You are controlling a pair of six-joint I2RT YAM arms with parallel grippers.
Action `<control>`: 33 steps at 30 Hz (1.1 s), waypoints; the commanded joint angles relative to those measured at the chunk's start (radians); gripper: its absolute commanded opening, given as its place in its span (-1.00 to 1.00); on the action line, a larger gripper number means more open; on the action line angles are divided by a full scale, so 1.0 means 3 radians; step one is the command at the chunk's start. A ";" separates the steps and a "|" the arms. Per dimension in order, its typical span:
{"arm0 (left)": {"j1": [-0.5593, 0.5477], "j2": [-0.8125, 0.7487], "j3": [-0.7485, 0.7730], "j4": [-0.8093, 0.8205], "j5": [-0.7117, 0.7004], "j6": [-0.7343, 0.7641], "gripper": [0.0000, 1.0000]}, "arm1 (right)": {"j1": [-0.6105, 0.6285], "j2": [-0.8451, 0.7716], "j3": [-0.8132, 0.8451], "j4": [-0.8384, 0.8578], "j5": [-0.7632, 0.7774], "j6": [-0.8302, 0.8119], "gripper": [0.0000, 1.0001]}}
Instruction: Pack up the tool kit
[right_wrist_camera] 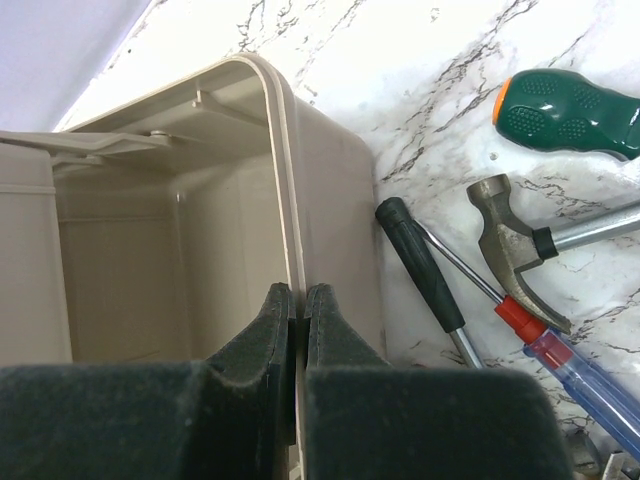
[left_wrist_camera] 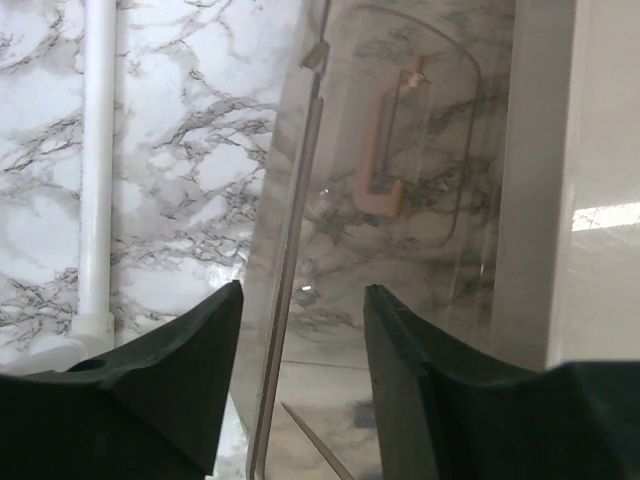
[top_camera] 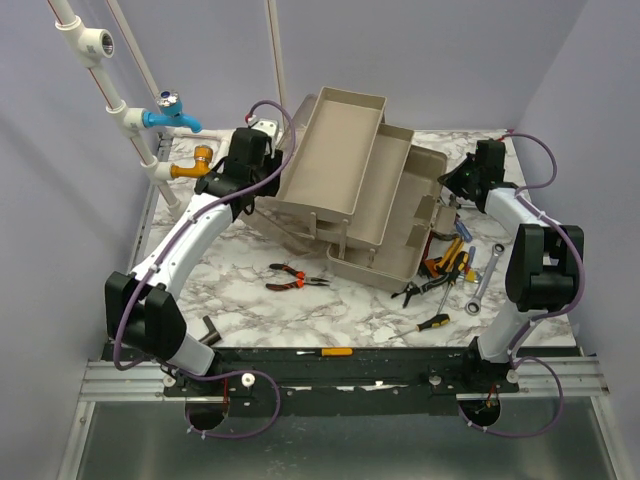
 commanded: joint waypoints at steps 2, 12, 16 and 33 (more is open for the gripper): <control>-0.0342 -0.0283 0.0244 -0.0405 -0.0055 -0.0194 0.23 | 0.0004 0.0111 -0.0121 -0.0104 -0.0143 0.0147 -0.99; -0.0379 -0.0502 0.0362 -0.0608 -0.0271 -0.0269 0.43 | 0.0004 0.0090 -0.0187 -0.0048 -0.0237 0.0189 -0.99; -0.0383 -0.0546 0.0323 -0.0613 -0.0251 -0.0304 0.44 | 0.0007 0.0083 -0.0219 -0.0021 -0.0287 0.0204 -0.99; -0.0641 -0.0765 0.0327 -0.0563 -0.0115 -0.0319 0.47 | 0.0132 0.0317 -0.0242 0.0293 -0.0646 0.0347 -0.87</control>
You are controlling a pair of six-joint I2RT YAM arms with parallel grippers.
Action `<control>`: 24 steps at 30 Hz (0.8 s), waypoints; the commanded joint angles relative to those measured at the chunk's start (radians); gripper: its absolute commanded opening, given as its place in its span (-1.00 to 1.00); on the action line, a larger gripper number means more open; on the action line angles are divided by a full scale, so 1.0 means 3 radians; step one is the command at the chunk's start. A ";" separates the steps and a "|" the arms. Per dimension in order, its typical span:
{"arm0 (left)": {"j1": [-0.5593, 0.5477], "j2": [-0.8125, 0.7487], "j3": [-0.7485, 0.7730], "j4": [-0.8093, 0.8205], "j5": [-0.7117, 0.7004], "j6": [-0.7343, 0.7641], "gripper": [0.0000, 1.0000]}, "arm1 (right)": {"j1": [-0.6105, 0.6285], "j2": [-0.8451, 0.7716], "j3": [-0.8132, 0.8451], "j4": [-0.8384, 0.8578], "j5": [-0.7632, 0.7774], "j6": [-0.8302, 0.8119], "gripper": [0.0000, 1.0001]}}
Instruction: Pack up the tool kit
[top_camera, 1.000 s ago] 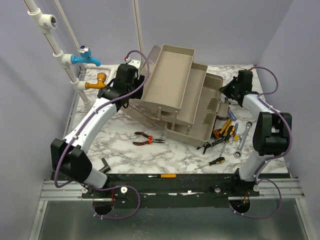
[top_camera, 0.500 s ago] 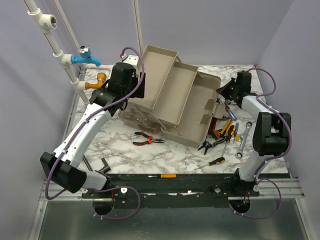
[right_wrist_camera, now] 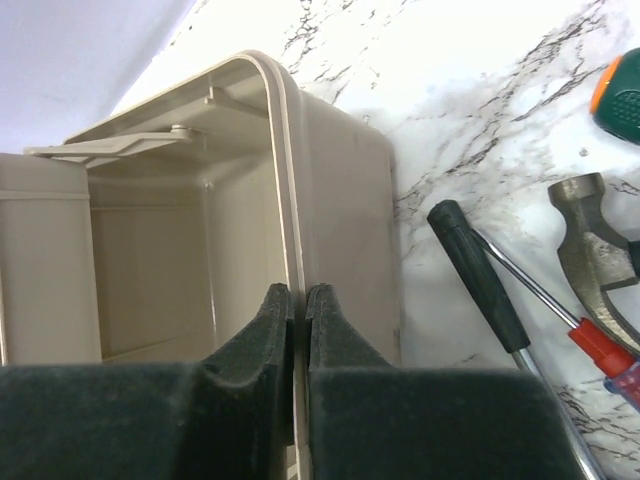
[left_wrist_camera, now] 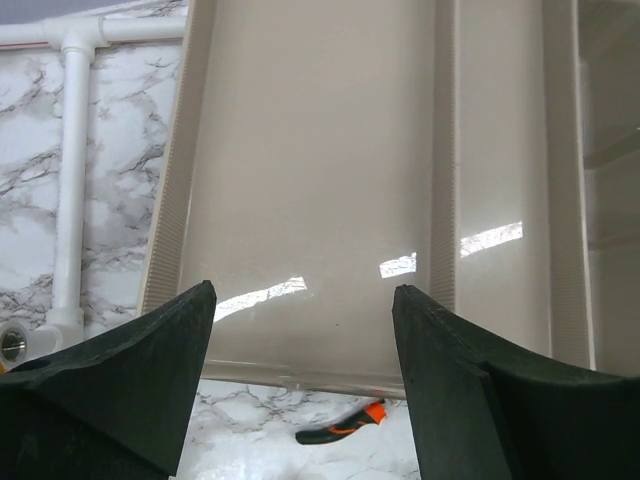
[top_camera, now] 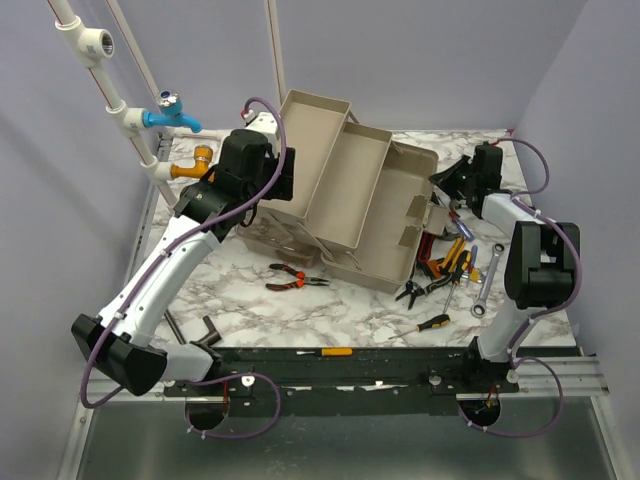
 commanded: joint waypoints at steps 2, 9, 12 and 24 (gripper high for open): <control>-0.0238 -0.0194 -0.0025 0.0014 0.0093 -0.0025 0.47 | 0.0127 0.0220 0.0042 -0.0269 -0.0125 0.0144 -0.52; -0.0458 -0.0740 -0.0645 0.0417 0.0293 -0.0179 0.50 | 0.0127 -0.0325 0.0196 -0.0752 0.0491 -0.0090 0.36; -0.0559 -0.0999 -0.0930 0.0623 0.0344 -0.0252 0.50 | 0.0127 -0.0613 0.0217 -0.0976 0.0865 -0.0184 0.54; -0.1151 -0.2276 -0.2788 0.1918 0.0338 -0.0540 0.97 | 0.0127 -0.1572 -0.0624 -0.1954 0.2376 0.0199 0.63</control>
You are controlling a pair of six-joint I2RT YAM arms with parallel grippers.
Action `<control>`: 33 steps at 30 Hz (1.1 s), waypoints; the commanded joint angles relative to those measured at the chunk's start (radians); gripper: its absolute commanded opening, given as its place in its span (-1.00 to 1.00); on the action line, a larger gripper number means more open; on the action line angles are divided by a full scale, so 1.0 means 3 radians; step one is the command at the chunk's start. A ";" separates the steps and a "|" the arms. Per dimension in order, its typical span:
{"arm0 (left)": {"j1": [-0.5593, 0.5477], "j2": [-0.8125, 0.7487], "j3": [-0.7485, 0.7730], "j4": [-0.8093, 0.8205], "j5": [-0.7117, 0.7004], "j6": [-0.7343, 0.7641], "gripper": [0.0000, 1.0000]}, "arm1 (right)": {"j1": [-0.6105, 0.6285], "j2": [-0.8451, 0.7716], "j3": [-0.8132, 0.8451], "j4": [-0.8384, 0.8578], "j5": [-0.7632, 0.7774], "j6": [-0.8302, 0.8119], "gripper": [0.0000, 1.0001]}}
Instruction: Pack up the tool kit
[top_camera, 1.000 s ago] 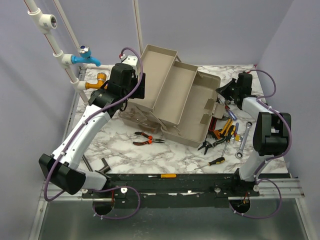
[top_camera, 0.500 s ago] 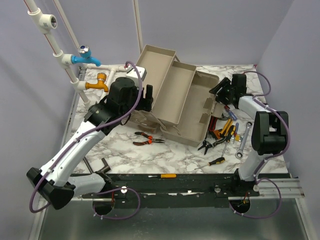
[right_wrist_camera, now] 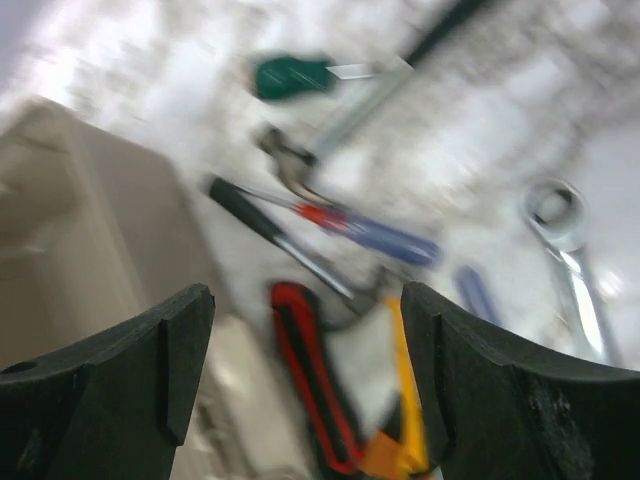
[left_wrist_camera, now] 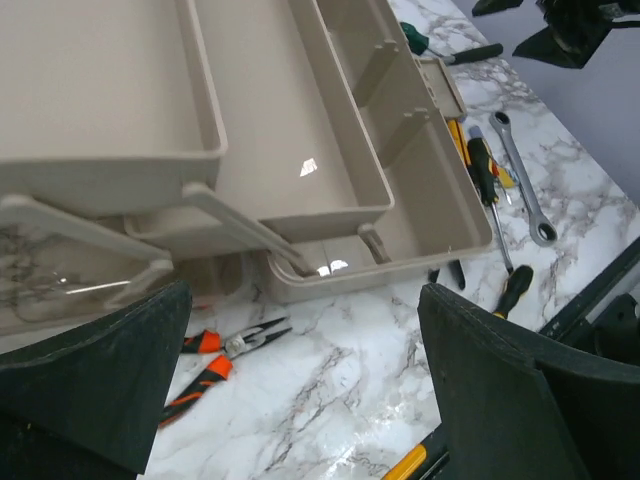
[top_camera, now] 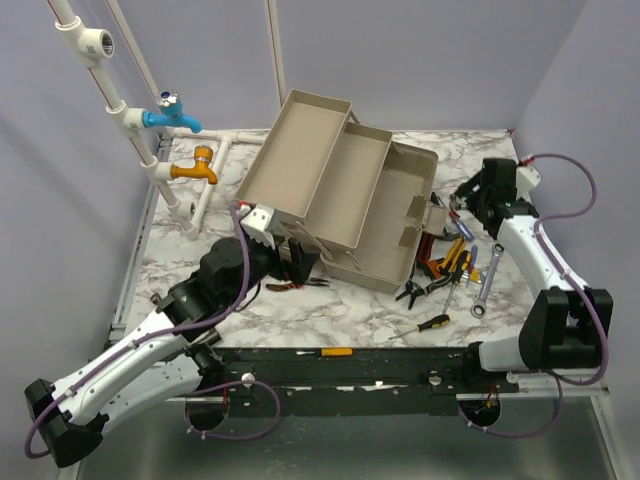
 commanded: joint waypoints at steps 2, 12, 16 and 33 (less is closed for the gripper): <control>-0.0194 -0.0668 -0.0685 0.0631 0.0018 -0.0013 0.98 | 0.0002 -0.0501 -0.0697 -0.0495 0.0415 0.0132 0.63; -0.0266 -0.1290 -0.1538 0.1175 0.0405 0.0197 0.98 | -0.0012 -0.0594 -0.1307 -0.0463 -0.0234 0.0105 0.40; -0.0271 -0.1511 -0.1708 0.1208 0.0537 0.0298 0.97 | -0.0012 -0.0469 -0.1404 -0.0350 -0.0177 0.0079 0.21; -0.0271 -0.1910 -0.2035 0.1327 0.0573 0.0329 0.97 | -0.0047 0.0129 -0.1321 -0.0027 -0.0156 -0.0010 -0.27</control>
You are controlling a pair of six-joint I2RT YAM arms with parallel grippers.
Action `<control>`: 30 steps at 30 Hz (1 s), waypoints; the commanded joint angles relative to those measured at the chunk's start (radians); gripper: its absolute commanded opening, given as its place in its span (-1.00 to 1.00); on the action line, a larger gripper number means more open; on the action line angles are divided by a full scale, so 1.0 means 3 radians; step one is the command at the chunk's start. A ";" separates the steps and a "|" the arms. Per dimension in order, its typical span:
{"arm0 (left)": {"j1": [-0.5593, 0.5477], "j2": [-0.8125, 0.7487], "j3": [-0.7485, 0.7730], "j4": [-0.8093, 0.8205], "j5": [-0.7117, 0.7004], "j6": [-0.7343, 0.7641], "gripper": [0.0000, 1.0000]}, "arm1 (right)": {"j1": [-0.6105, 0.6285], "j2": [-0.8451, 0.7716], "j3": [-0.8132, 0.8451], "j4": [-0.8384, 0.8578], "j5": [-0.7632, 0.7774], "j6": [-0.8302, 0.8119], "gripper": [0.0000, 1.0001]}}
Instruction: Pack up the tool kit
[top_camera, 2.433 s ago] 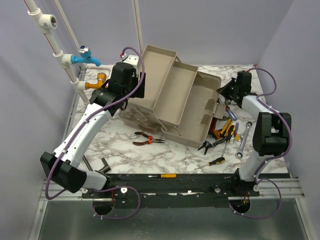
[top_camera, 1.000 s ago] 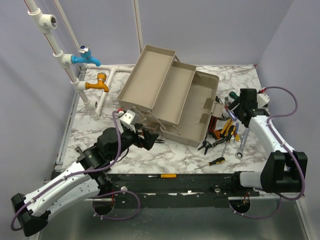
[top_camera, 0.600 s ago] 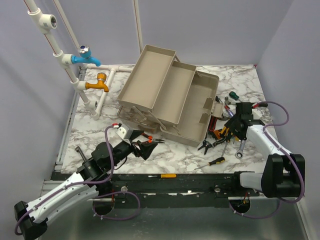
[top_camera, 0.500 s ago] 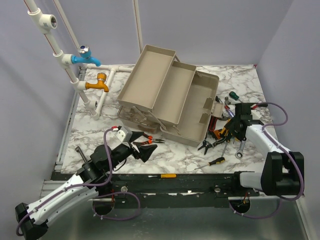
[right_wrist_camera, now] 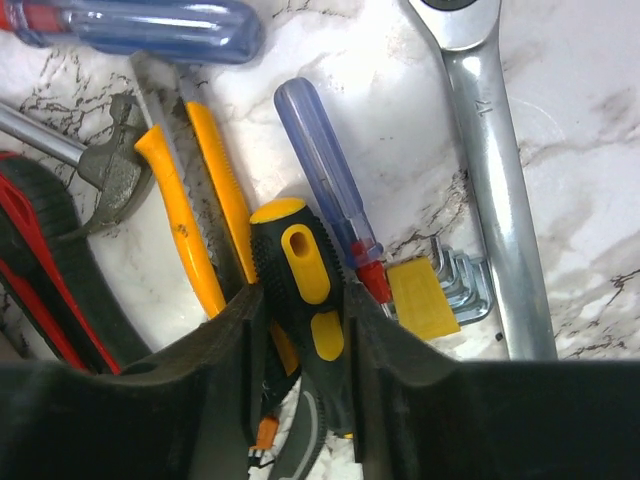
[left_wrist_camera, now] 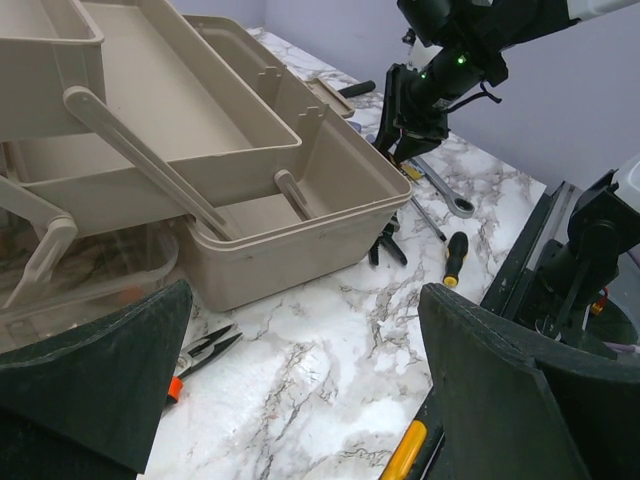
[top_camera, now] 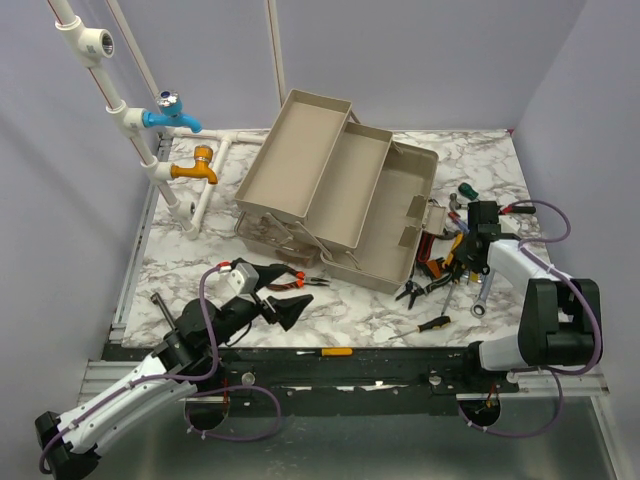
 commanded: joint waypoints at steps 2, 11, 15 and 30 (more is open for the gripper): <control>-0.0010 -0.0119 -0.0066 0.0100 0.0055 0.0054 0.98 | -0.0019 0.0105 -0.0052 0.0042 -0.0062 -0.0018 -0.55; -0.0010 -0.0180 -0.0096 0.0130 0.0067 0.0070 0.97 | -0.0019 -0.0568 0.0330 -0.0550 0.0177 -0.0325 -0.64; -0.0009 -0.0178 -0.0106 0.0152 0.0061 0.0075 0.97 | -0.0019 -0.0915 0.0444 -0.0649 0.0144 -0.0402 -0.75; -0.0010 0.0805 0.0695 0.0165 0.0498 -0.0196 0.97 | -0.0014 -0.1928 0.0430 0.0780 -0.2360 -0.0603 -0.97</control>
